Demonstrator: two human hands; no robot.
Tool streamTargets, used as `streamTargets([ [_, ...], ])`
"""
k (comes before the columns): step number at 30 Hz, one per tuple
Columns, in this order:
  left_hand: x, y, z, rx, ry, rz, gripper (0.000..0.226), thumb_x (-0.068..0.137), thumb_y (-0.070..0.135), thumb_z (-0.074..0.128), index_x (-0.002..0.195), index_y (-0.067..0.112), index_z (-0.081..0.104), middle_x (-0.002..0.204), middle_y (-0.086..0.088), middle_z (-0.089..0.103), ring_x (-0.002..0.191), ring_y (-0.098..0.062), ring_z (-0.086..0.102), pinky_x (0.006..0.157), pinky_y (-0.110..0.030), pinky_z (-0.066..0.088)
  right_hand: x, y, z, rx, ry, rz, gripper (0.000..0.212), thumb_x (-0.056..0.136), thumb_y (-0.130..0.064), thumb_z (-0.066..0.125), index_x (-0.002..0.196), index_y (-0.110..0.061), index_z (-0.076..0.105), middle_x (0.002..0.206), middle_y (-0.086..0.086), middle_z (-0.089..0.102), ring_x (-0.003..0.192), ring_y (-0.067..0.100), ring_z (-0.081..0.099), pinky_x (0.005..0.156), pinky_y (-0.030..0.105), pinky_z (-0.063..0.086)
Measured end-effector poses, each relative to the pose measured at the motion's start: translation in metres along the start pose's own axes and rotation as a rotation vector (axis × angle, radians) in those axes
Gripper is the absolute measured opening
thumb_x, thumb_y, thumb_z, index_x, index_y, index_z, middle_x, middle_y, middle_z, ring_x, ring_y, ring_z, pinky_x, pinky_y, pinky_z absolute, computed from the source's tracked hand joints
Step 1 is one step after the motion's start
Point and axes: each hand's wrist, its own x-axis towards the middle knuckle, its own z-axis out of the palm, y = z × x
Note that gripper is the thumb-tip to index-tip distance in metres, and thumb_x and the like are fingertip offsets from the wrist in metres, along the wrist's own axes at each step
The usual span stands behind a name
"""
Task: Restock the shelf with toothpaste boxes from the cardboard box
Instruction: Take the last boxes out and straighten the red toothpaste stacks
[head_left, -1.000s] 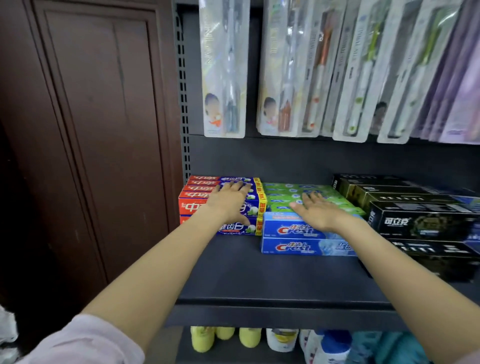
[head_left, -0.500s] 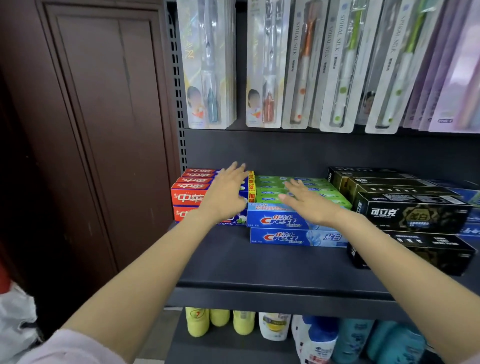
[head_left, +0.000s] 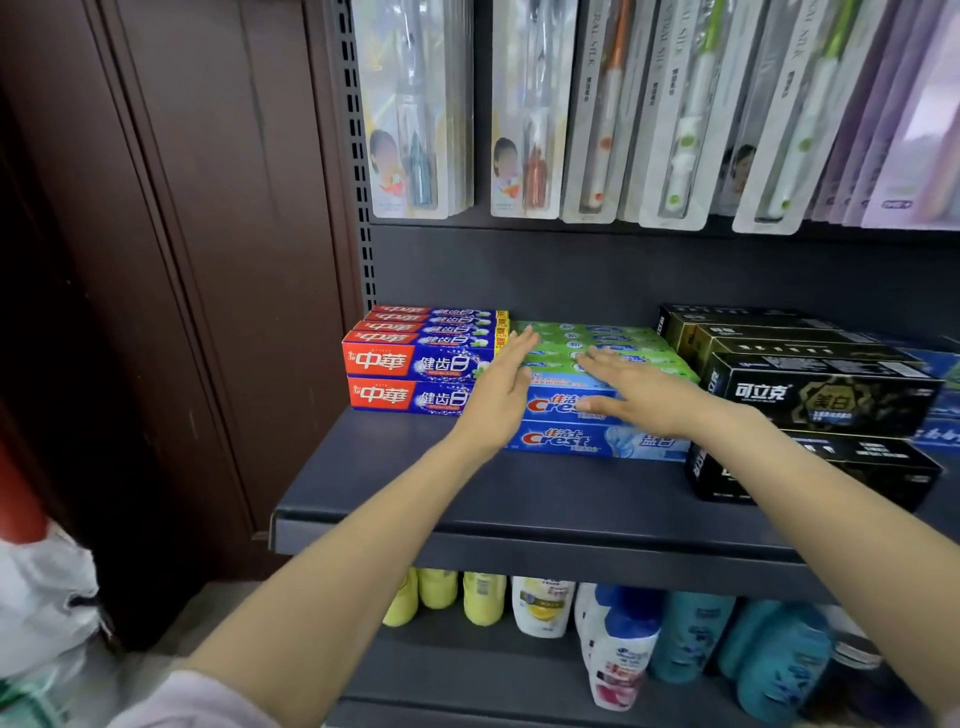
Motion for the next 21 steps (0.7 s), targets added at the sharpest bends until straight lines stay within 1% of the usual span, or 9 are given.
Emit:
streamTargets([
  [2, -0.003, 0.002, -0.003, 0.054, 0.111, -0.037, 0.041, 0.099, 0.01, 0.042, 0.14, 0.01, 0.041, 0.147, -0.003, 0.04, 0.136, -0.014, 0.037, 0.105, -0.019, 0.033, -0.001, 0.0, 0.003, -0.039, 0.02, -0.006, 0.073, 0.095, -0.049, 0.038, 0.151, -0.017, 0.003, 0.16, 0.002, -0.002, 0.148, 0.014, -0.002, 0.119, 0.032, 0.005],
  [3, -0.006, 0.004, -0.004, 0.081, 0.218, -0.074, 0.037, 0.099, 0.012, 0.044, 0.136, 0.009, 0.046, 0.14, -0.005, 0.047, 0.129, -0.014, 0.044, 0.1, -0.021, 0.039, -0.003, 0.001, 0.005, -0.069, 0.04, -0.01, 0.076, 0.094, -0.052, 0.038, 0.151, -0.018, 0.002, 0.16, 0.001, -0.002, 0.148, 0.014, -0.002, 0.119, 0.034, 0.005],
  [5, -0.011, 0.003, -0.007, 0.083, 0.405, -0.183, 0.03, 0.099, 0.015, 0.045, 0.126, 0.005, 0.053, 0.126, -0.006, 0.056, 0.113, -0.013, 0.052, 0.081, -0.011, 0.044, -0.008, 0.002, 0.009, -0.135, 0.097, -0.013, 0.085, 0.089, -0.059, 0.042, 0.152, -0.019, 0.001, 0.16, -0.001, -0.002, 0.148, 0.013, 0.001, 0.12, 0.036, 0.007],
  [7, -0.014, 0.003, -0.007, 0.047, 0.399, -0.341, 0.031, 0.101, 0.022, 0.039, 0.115, 0.001, 0.056, 0.115, -0.006, 0.06, 0.099, -0.013, 0.053, 0.06, -0.01, 0.041, -0.012, 0.002, 0.013, -0.194, 0.142, -0.019, 0.091, 0.086, -0.061, 0.047, 0.152, -0.018, 0.001, 0.16, -0.001, 0.001, 0.147, 0.014, 0.006, 0.12, 0.034, 0.008],
  [8, -0.014, 0.004, -0.005, 0.017, 0.346, -0.402, 0.035, 0.102, 0.027, 0.036, 0.108, 0.0, 0.057, 0.112, -0.009, 0.063, 0.096, -0.017, 0.056, 0.06, -0.017, 0.042, -0.013, 0.002, 0.013, -0.206, 0.151, -0.021, 0.092, 0.086, -0.059, 0.049, 0.152, -0.018, 0.001, 0.16, 0.0, 0.003, 0.147, 0.014, 0.008, 0.12, 0.033, 0.009],
  [10, -0.011, 0.01, 0.002, -0.048, 0.26, -0.452, 0.043, 0.103, 0.032, 0.029, 0.1, -0.001, 0.056, 0.108, -0.016, 0.065, 0.099, -0.027, 0.061, 0.07, -0.029, 0.041, -0.012, 0.003, 0.011, -0.2, 0.146, -0.037, 0.092, 0.086, -0.055, 0.053, 0.152, -0.016, 0.002, 0.16, 0.001, 0.003, 0.147, 0.015, 0.008, 0.119, 0.031, 0.011],
  [13, -0.007, 0.022, 0.011, -0.049, 0.238, -0.519, 0.04, 0.103, 0.028, 0.028, 0.106, -0.003, 0.054, 0.105, -0.016, 0.061, 0.094, -0.026, 0.058, 0.073, -0.033, 0.041, -0.011, 0.005, 0.009, -0.187, 0.112, -0.058, 0.092, 0.087, -0.049, 0.055, 0.151, -0.014, 0.0, 0.16, 0.004, -0.002, 0.148, 0.015, 0.005, 0.119, 0.03, 0.011],
  [18, -0.004, 0.024, 0.016, -0.169, 0.239, -0.592, 0.025, 0.102, 0.022, 0.036, 0.094, 0.003, 0.05, 0.106, -0.019, 0.065, 0.092, -0.027, 0.063, 0.071, -0.036, 0.048, -0.011, 0.01, 0.005, -0.19, 0.052, -0.07, 0.095, 0.087, -0.048, 0.056, 0.151, -0.017, -0.006, 0.159, 0.0, -0.008, 0.148, 0.015, -0.002, 0.12, 0.033, 0.008],
  [21, -0.003, 0.024, 0.017, -0.243, 0.253, -0.635, 0.026, 0.1, 0.022, 0.04, 0.097, 0.0, 0.053, 0.107, -0.02, 0.066, 0.101, -0.033, 0.065, 0.077, -0.043, 0.053, -0.012, 0.011, 0.006, -0.176, 0.056, -0.055, 0.101, 0.083, -0.049, 0.062, 0.151, -0.019, -0.006, 0.159, -0.001, -0.009, 0.148, 0.016, -0.002, 0.12, 0.034, 0.007],
])
